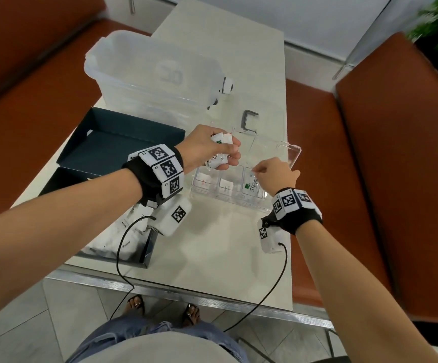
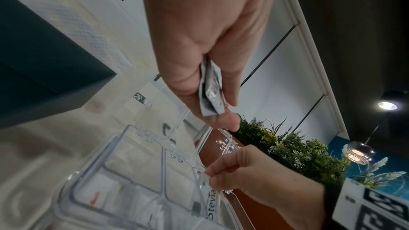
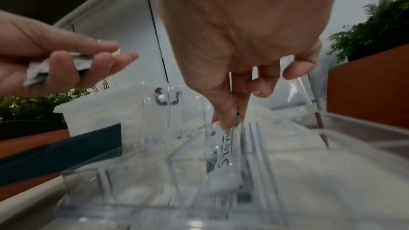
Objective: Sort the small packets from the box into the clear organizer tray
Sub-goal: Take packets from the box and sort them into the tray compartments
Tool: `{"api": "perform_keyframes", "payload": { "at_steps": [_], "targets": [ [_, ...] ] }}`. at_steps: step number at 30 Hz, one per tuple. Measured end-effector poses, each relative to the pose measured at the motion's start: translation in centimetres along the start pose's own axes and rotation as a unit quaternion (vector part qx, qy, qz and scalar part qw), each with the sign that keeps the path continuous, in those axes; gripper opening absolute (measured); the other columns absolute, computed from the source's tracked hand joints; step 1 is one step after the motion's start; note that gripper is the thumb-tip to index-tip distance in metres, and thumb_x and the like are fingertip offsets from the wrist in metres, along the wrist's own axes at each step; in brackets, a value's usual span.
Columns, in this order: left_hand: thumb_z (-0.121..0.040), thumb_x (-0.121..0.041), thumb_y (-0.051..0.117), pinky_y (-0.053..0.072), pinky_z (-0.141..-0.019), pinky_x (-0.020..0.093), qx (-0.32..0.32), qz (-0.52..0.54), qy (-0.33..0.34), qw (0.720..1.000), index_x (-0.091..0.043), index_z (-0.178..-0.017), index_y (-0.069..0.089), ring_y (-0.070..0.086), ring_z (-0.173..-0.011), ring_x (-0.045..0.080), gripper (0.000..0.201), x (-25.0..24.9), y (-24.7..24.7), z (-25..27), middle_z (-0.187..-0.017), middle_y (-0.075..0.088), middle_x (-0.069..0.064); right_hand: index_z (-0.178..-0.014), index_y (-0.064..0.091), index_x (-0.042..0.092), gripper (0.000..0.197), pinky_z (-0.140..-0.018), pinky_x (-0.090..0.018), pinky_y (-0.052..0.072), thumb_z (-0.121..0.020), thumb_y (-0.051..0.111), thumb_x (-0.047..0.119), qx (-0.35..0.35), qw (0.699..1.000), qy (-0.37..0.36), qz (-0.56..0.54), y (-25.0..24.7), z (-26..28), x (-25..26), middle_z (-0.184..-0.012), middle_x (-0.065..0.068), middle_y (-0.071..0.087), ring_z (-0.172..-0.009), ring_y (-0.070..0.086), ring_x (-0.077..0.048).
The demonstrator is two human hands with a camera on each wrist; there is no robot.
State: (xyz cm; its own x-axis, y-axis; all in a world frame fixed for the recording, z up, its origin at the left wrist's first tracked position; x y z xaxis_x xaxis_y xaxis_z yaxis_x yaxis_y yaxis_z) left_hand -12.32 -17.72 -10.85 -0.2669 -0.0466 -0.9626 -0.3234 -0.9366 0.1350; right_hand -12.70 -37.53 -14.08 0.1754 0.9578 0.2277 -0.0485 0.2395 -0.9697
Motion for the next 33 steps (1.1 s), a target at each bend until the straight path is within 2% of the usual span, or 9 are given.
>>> {"api": "perform_keyframes", "payload": {
  "at_steps": [2,5,11,13,16,20,25,33],
  "targets": [
    [-0.088,-0.007,0.070,0.056,-0.060,0.027,0.000,-0.001,0.002,1.000,-0.003,-0.102,0.068,0.074,-0.082,0.025,0.015,0.0,0.0,0.0,-0.091,0.074,0.017,-0.089,0.072,0.030,0.027,-0.090,-0.042,0.025,-0.090,0.049,0.016,0.009,1.000,0.002,0.021,1.0,0.1,0.1,-0.096,0.009,0.070,-0.093,0.056,-0.021],
    [-0.088,-0.007,0.070,0.056,-0.060,0.027,-0.002,0.003,-0.001,1.000,-0.003,-0.103,0.068,0.074,-0.082,0.025,0.015,0.0,-0.1,0.1,-0.091,0.074,0.017,-0.089,0.073,0.032,0.030,-0.095,-0.046,0.024,-0.092,0.048,0.018,0.008,0.999,-0.012,0.051,2.4,0.2,0.0,-0.094,0.011,0.071,-0.095,0.056,-0.021],
    [-0.087,-0.006,0.070,0.057,-0.062,0.028,-0.006,0.012,-0.007,1.000,-0.002,-0.105,0.068,0.074,-0.084,0.026,0.018,0.0,-0.2,0.1,-0.093,0.074,0.018,-0.110,0.069,0.041,0.034,-0.096,-0.046,0.023,-0.100,0.041,0.025,0.023,0.987,-0.056,0.147,3.4,0.1,-0.6,-0.102,0.006,0.069,-0.104,0.047,-0.022],
    [-0.087,-0.006,0.070,0.057,-0.062,0.028,-0.007,0.013,-0.008,1.000,-0.002,-0.106,0.068,0.074,-0.084,0.026,0.019,-0.1,-0.3,0.1,-0.093,0.074,0.018,-0.113,0.067,0.041,0.035,-0.097,-0.046,0.023,-0.099,0.042,0.023,0.036,0.982,-0.066,0.173,3.5,0.1,-0.6,-0.104,0.006,0.068,-0.106,0.047,-0.022],
    [-0.087,-0.007,0.070,0.057,-0.062,0.028,-0.006,0.012,-0.007,1.000,-0.001,-0.107,0.067,0.074,-0.084,0.026,0.021,-0.1,-0.2,0.0,-0.094,0.074,0.018,-0.110,0.068,0.036,0.031,-0.097,-0.047,0.024,-0.096,0.046,0.019,0.030,0.974,-0.075,0.213,3.6,0.0,-0.5,-0.097,0.006,0.067,-0.103,0.049,-0.022],
    [-0.088,-0.007,0.070,0.057,-0.062,0.029,-0.006,0.011,-0.009,1.000,-0.001,-0.107,0.067,0.074,-0.085,0.026,0.021,-0.2,-0.1,-0.1,-0.094,0.074,0.018,-0.106,0.069,0.033,0.021,-0.095,-0.047,0.025,-0.093,0.057,0.023,0.012,0.973,-0.073,0.219,3.7,0.2,-0.6,-0.094,0.006,0.068,-0.102,0.050,-0.021],
    [-0.088,-0.008,0.070,0.058,-0.064,0.029,-0.006,0.013,-0.010,1.000,0.000,-0.108,0.067,0.073,-0.085,0.027,0.022,-0.2,0.0,-0.1,-0.094,0.074,0.018,-0.114,0.066,0.035,0.024,-0.097,-0.047,0.023,-0.091,0.063,0.031,0.016,0.977,-0.071,0.200,3.7,0.3,-0.9,-0.104,0.005,0.068,-0.109,0.048,-0.022],
    [-0.088,-0.008,0.070,0.058,-0.062,0.028,-0.008,0.018,-0.014,1.000,-0.001,-0.107,0.068,0.074,-0.083,0.025,0.021,-0.1,0.0,-0.1,-0.092,0.074,0.017,-0.117,0.063,0.042,0.034,-0.106,-0.057,0.013,-0.084,0.068,0.045,0.109,0.973,-0.055,0.197,2.6,-0.7,-0.3,-0.113,0.007,0.065,-0.121,0.043,-0.024]
  ]
}}
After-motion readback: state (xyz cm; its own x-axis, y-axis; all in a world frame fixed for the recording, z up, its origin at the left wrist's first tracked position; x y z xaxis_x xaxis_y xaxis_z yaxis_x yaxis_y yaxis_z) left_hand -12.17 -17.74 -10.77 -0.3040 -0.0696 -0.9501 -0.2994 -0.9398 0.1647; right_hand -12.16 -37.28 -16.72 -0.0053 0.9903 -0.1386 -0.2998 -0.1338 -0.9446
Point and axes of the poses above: each hand's wrist, its own z-axis away from the middle knuckle, its own y-axis out of the palm, x = y × z, the point moved 1 cm from there along -z, towards the middle knuckle
